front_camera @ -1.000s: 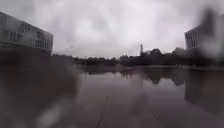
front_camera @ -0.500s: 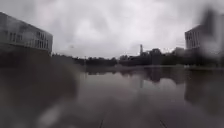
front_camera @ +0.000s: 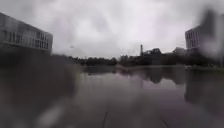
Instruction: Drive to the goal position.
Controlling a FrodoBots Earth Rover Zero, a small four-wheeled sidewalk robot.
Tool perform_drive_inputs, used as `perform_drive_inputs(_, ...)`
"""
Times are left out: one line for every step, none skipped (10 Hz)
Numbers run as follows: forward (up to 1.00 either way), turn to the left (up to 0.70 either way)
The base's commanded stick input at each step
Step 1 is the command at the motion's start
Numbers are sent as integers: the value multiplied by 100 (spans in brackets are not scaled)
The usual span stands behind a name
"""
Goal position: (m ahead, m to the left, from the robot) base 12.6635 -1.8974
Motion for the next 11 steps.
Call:
perform_drive_inputs(70,0)
perform_drive_inputs(70,0)
perform_drive_inputs(70,0)
perform_drive_inputs(70,0)
perform_drive_inputs(70,0)
perform_drive_inputs(70,0)
perform_drive_inputs(70,0)
perform_drive_inputs(70,0)
perform_drive_inputs(70,0)
perform_drive_inputs(70,0)
perform_drive_inputs(70,0)
